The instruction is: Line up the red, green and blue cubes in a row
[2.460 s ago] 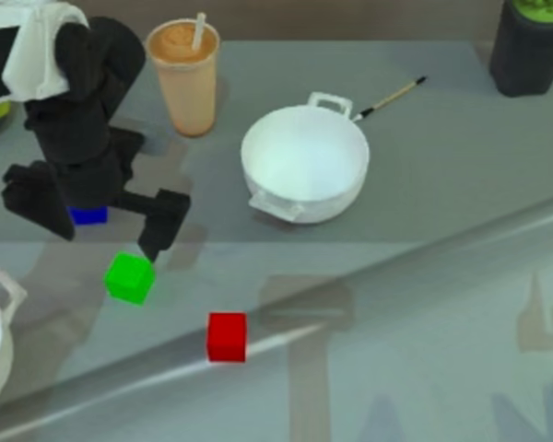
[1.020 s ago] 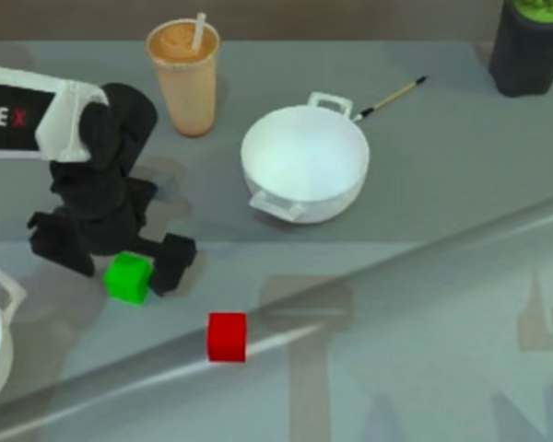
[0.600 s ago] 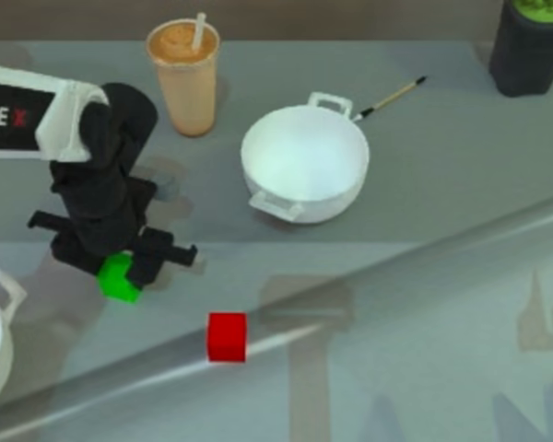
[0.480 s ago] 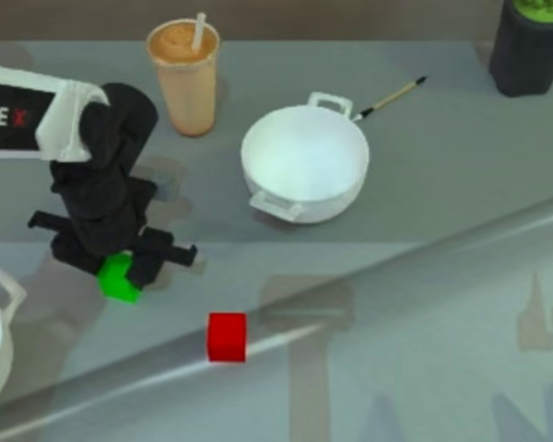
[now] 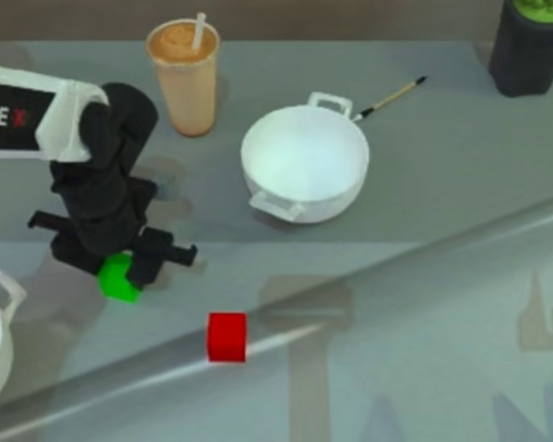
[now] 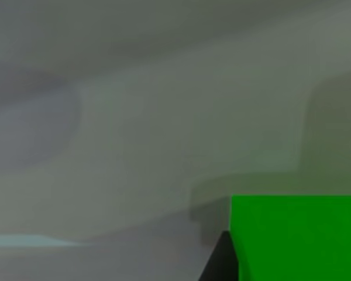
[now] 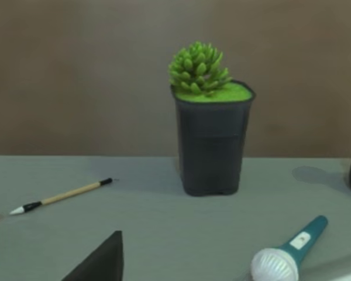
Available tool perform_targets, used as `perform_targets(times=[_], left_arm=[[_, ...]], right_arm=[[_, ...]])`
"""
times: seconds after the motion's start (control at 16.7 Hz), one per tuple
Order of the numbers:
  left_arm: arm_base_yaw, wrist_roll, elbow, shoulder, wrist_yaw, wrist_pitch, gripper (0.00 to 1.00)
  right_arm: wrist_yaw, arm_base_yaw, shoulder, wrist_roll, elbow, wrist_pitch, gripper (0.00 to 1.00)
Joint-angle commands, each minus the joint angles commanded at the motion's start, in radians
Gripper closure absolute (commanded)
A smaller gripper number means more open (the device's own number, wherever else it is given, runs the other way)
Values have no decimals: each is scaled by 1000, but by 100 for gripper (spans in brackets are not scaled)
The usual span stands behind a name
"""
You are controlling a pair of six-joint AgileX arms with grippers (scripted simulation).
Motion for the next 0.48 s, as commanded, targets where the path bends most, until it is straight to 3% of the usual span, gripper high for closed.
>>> perform_targets(times=[0.48], left_arm=[[16,-3,124,-94,-1,-226,100]], right_arm=[[0,0,0,0,0,0,0]])
